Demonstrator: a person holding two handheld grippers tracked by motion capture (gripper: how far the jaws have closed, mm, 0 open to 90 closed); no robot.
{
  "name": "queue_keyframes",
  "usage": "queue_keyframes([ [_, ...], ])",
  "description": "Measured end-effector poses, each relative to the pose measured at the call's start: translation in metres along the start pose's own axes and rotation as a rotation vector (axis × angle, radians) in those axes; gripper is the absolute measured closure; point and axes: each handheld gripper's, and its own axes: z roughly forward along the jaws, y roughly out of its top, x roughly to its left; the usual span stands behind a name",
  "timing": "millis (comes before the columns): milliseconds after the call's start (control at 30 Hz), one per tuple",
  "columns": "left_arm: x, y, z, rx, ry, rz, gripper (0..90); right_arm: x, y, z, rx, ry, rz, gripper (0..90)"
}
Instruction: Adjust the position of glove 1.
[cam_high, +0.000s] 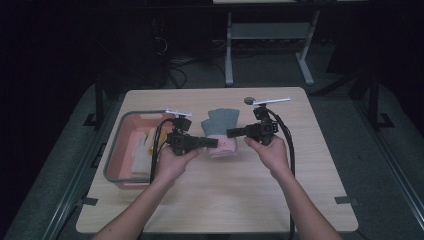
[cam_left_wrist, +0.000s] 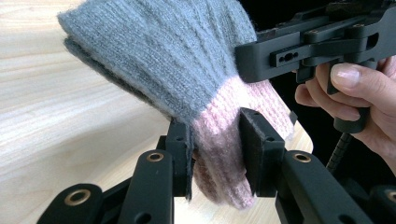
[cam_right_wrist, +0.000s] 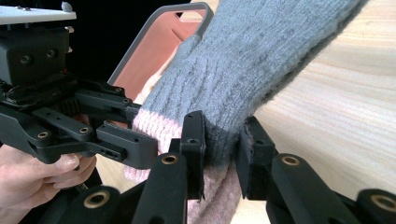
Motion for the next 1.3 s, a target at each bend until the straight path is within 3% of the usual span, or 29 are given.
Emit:
queue_keyframes([
  [333, 0.006, 0.001, -0.013, -0.010, 0.008, -0.017, 66.9, 0.006, 0.007, 0.010, 0.007, 0.016, -0.007, 74.4],
  [533, 0.010, 0.002, -0.020, -0.020, 0.009, -0.005, 67.0, 0.012, 0.013, 0.015, 0.012, 0.018, -0.020, 74.2],
  [1300, 0.021, 0.004, -0.051, -0.046, 0.030, -0.018, 67.6, 0.031, 0.030, 0.036, 0.026, 0.055, -0.049, 73.7],
])
